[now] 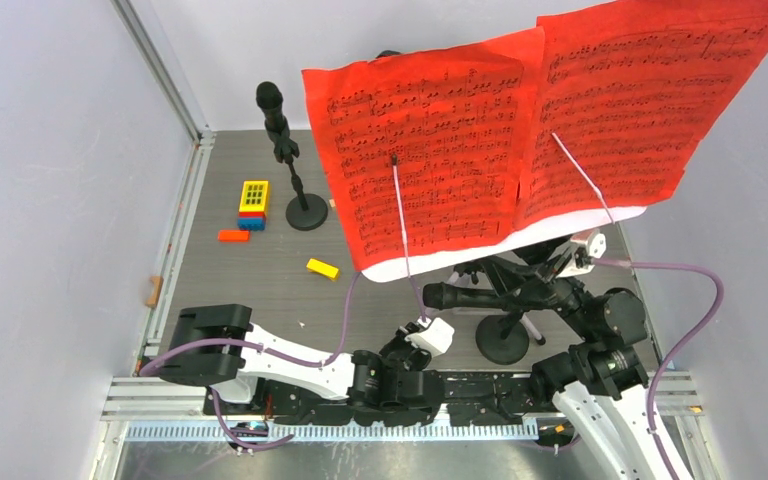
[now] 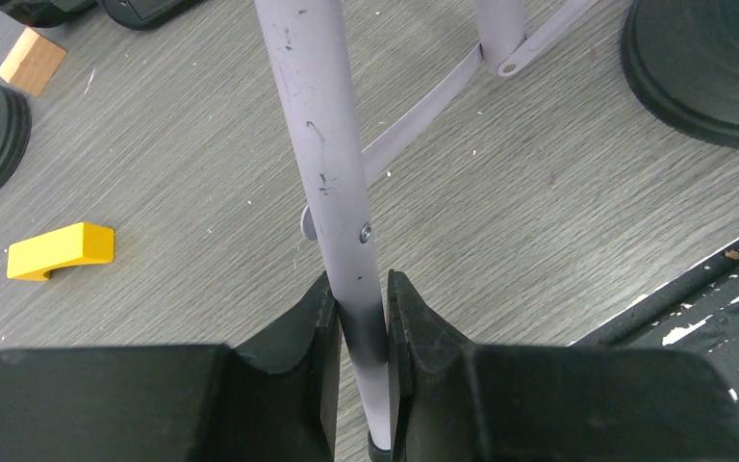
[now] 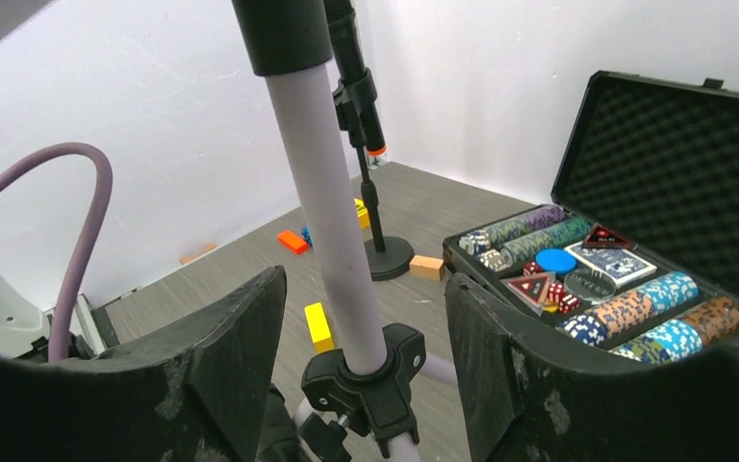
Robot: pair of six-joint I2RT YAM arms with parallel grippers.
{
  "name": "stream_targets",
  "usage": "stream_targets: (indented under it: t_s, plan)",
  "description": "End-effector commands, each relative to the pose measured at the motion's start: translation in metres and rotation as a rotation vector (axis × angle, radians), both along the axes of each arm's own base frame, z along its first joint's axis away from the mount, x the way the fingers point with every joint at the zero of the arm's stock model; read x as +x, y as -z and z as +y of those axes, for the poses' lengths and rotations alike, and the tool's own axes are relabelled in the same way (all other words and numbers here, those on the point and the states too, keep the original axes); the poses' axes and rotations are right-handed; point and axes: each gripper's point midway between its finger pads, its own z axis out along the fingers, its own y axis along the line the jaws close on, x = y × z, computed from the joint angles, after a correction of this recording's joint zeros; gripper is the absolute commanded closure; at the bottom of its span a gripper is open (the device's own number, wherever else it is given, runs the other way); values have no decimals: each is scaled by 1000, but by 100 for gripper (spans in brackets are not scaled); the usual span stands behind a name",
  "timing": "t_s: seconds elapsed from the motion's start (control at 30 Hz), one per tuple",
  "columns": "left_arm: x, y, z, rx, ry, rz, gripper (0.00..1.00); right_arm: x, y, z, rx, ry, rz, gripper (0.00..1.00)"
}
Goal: Pack up the instrument practice props
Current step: Move the music stand to the center of the board.
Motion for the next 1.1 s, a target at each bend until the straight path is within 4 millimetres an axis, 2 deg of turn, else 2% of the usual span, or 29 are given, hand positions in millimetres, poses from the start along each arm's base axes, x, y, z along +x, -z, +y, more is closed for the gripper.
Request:
stream_targets:
  t_s: [0.0,0.17,0.47,0.6,0.67,0.77,0.83,0.9,1.07]
  plan:
    - [-15,41,33,299,109,37,100,4,-17,7,40,-33,-81,33]
    - [-15,40,32,307,113,32,100,8,-7,11,48,-53,-52,35]
    - [-16,39,24,306,126,30,100,27,1,4,79,26,25,49]
    - [-15,39,24,311,124,25,100,29,3,6,120,8,49,56]
    - [-15,39,27,315,118,29,100,29,5,13,114,-29,55,64]
    - [-15,38,32,317,107,35,100,37,9,18,96,-35,73,86]
    - [-15,38,38,320,97,37,100,41,9,18,91,-26,67,95]
    - [-14,36,43,326,85,34,100,45,6,16,95,-6,52,99]
    - [-13,34,60,355,56,33,100,53,0,13,90,27,19,100]
